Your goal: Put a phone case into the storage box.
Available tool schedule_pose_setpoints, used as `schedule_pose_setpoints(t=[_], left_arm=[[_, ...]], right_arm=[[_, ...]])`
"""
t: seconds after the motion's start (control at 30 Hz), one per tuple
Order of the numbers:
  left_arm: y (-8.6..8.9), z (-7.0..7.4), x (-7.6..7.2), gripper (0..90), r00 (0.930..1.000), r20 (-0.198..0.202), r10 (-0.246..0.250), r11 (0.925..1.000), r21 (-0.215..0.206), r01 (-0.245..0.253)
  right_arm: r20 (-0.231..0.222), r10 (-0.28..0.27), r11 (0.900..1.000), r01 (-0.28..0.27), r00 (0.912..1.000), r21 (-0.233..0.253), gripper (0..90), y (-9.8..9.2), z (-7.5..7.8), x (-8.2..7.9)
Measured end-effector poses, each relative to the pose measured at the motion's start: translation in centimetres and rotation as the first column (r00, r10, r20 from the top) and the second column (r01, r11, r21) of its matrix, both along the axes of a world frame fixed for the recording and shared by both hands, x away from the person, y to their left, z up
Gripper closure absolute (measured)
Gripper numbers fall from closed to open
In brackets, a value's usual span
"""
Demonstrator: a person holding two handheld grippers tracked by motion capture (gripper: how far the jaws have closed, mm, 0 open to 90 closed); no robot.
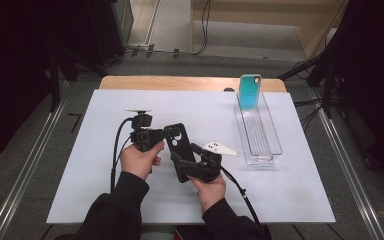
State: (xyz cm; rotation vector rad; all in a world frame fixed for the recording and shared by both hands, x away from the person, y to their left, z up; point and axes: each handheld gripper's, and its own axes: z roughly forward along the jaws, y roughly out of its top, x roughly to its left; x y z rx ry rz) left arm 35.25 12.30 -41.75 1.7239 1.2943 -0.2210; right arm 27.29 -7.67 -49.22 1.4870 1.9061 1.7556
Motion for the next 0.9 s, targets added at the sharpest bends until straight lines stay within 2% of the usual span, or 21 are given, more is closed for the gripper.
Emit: schedule_pose_setpoints(t=[0.13, 0.3, 0.37, 0.4, 0.43, 0.5, 0.57, 0.7, 0.83, 0.9], left_arm=[[0.0, 0.1, -0.1, 81.6, 0.9999, -0.006, -0.013, 0.9998, -0.017, 0.013], [0.3, 0.1, 0.0, 81.8, 0.9996, -0.025, -0.016, 0.9982, -0.059, 0.014], [0.2, 0.2, -0.1, 81.8, 0.9997, -0.019, -0.016, 0.9981, -0.059, 0.015], [0.3, 0.3, -0.2, 81.9, 0.9996, -0.02, -0.018, 0.998, -0.061, 0.017], [0.3, 0.4, -0.2, 81.9, 0.9997, -0.015, -0.019, 0.9977, -0.065, 0.018], [0.3, 0.6, -0.3, 81.8, 0.9997, -0.01, -0.022, 0.9974, -0.068, 0.022], [0.3, 0.8, -0.4, 81.8, 0.9998, 0.005, -0.021, 0.9978, -0.063, 0.021], [0.4, 1.2, -0.6, 81.7, 0.9988, 0.043, -0.021, 0.9986, -0.048, 0.023], [0.5, 1.5, -0.8, 81.7, 0.9955, 0.093, -0.014, 0.9996, -0.021, 0.016], [0.5, 1.5, -0.9, 81.6, 0.9929, 0.118, -0.015, 0.9999, -0.003, 0.015]], right_arm=[[-0.007, 0.009, 1.0, -0.009, 0.9999, 0.006, 11.7, 0.2, -0.2, 0.1], [0.017, 0.019, 1.0, -0.019, 0.9997, -0.01, 11.1, 0.1, 0.0, 0.1], [0.014, 0.036, 0.999, -0.036, 0.9993, -0.028, 10.6, 0.0, 0.3, 0.2], [0.007, 0.048, 0.998, -0.048, 0.9988, -0.03, 8.4, -0.1, 0.4, 0.3], [0.007, 0.061, 0.998, -0.061, 0.9981, -0.03, 1.5, -0.1, 0.5, 0.5], [-0.006, 0.073, 0.996, -0.073, 0.9973, -0.046, 0.0, -0.2, 0.9, 0.6], [-0.001, 0.102, 0.993, -0.101, 0.9948, -0.06, 0.0, -0.2, 1.2, 0.7], [-0.01, 0.137, 0.982, -0.138, 0.9905, -0.133, 0.0, -0.2, 2.0, 1.0], [-0.042, 0.164, 0.966, -0.169, 0.9856, -0.197, 0.0, -0.7, 2.6, 1.1], [-0.063, 0.18, 0.961, -0.189, 0.9816, -0.2, 0.0, -1.1, 2.7, 1.2]])
